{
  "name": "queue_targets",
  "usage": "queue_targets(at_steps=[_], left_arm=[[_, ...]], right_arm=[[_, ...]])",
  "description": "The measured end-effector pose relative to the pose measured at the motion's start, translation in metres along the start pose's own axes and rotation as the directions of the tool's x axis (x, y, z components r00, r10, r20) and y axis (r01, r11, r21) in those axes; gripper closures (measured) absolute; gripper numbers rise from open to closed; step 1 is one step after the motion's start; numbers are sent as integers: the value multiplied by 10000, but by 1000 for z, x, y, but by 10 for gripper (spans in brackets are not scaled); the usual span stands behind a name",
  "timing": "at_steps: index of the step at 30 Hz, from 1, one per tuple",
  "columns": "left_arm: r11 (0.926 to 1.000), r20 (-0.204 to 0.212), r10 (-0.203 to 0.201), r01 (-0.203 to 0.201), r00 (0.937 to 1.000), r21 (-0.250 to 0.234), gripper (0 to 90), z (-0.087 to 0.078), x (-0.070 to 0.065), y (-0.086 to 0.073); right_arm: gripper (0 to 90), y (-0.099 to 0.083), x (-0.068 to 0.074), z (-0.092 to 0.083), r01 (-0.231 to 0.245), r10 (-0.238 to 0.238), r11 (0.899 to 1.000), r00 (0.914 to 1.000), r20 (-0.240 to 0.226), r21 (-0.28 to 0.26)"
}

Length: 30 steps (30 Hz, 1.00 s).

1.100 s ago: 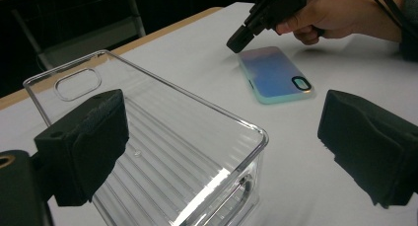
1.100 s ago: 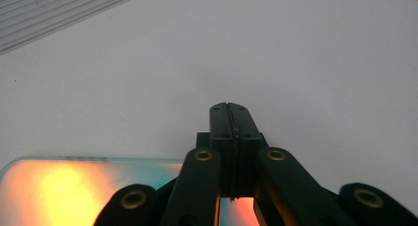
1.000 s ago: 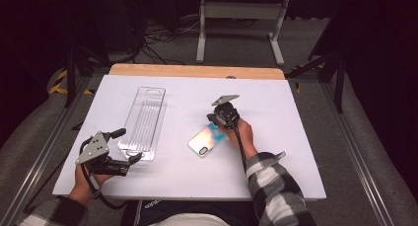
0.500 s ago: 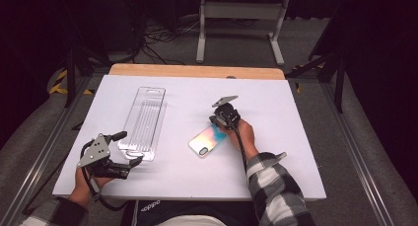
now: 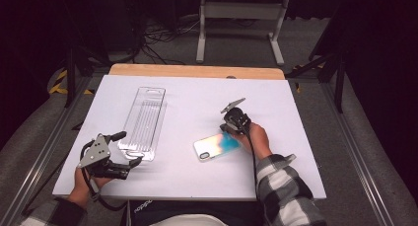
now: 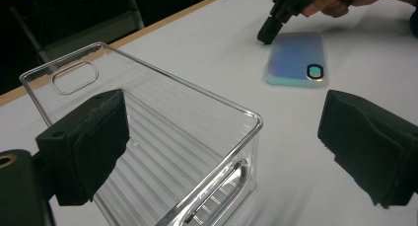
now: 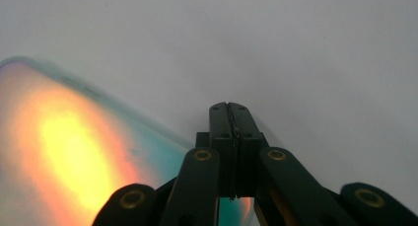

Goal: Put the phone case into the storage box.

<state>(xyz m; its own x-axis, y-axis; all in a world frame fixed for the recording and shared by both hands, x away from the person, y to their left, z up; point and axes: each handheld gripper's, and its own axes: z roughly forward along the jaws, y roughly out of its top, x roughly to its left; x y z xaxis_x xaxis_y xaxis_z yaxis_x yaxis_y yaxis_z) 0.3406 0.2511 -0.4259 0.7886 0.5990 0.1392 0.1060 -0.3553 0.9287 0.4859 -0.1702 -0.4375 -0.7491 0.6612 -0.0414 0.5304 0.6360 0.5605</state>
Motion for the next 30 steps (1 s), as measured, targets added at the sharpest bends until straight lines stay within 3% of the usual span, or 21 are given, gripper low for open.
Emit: queue_targets(at_steps=[7, 19, 23, 30], left_arm=[[10000, -222, -11, 12, 9998, 56, 61, 0, 0, 1], [10000, -282, -60, 62, 9996, 60, 64, 1, 1, 0], [9997, -309, -213, 215, 9993, 73, 65, 2, 2, 0], [9996, -296, -155, 162, 9994, 216, 67, 3, 2, 0]], right_arm=[[852, -26, 2, -18, -266, 266, 9996, 9996, -123, -5], [805, -66, 20, -45, -194, 193, 9998, 9997, -123, -105], [778, -74, 24, -51, 147, -148, 9998, 9998, -106, -94], [744, -80, 22, -56, 12, -8, 9999, 9994, -359, 103]])
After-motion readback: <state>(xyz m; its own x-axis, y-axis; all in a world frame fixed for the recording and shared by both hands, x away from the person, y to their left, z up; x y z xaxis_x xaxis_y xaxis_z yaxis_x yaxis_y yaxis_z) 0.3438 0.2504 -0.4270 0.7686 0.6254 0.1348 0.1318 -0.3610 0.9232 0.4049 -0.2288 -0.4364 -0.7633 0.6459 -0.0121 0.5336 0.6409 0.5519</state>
